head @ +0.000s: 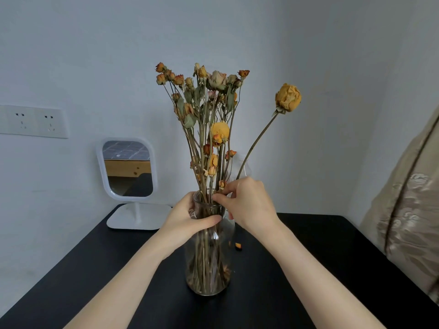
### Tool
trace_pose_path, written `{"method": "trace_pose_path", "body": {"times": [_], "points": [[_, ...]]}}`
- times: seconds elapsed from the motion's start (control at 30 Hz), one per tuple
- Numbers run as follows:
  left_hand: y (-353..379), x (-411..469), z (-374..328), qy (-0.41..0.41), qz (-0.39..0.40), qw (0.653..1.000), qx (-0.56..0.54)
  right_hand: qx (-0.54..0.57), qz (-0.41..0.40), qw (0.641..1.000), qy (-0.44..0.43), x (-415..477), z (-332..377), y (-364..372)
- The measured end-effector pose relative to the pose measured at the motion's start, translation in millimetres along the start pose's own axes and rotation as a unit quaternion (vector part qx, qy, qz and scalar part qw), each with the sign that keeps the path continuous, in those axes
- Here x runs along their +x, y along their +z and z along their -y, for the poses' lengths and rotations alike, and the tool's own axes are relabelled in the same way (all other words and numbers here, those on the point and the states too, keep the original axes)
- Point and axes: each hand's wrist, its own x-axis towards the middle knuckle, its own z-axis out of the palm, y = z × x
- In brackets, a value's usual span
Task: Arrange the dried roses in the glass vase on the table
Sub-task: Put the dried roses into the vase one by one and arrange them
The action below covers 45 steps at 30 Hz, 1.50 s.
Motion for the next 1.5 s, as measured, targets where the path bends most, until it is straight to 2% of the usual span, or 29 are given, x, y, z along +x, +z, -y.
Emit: {"method": "trace_pose_path", "body": {"times": [0.3, 0.57, 0.73, 0.8, 0.9, 1.0, 1.1, 1.5], "points": [[4, 4, 3, 0.005, 0.008, 1.0, 0.01, -0.024, 0.041, 0.999, -0.004, 0, 3, -3], [3, -13, 15, -0.005, 0.024, 1.0, -0.009, 0.071, -0.044, 0.996, -0.038, -27, -6, -4], [3, -30, 36, -0.032, 0.034, 0.999, 0.007, 0.129, -0.071, 0.989, -0.022, -55, -33, 6], [5, -35, 43, -0.043, 0.038, 0.998, 0.015, 0.122, -0.046, 0.991, 0.008, -60, -45, 16], [14, -42, 51, -0.032, 0.03, 0.999, 0.014, 0.132, 0.05, 0.989, 0.039, -62, -56, 33], [23, -45, 61, -0.03, -0.008, 0.999, 0.021, 0.215, 0.126, 0.967, 0.046, -60, -61, 49], [26, -43, 72, -0.035, -0.039, 0.998, 0.033, 0.244, 0.131, 0.96, 0.047, -60, -63, 58], [11, 4, 94, -0.051, -0.054, 0.997, 0.02, 0.268, 0.107, 0.956, 0.054, -17, -77, 88]]}}
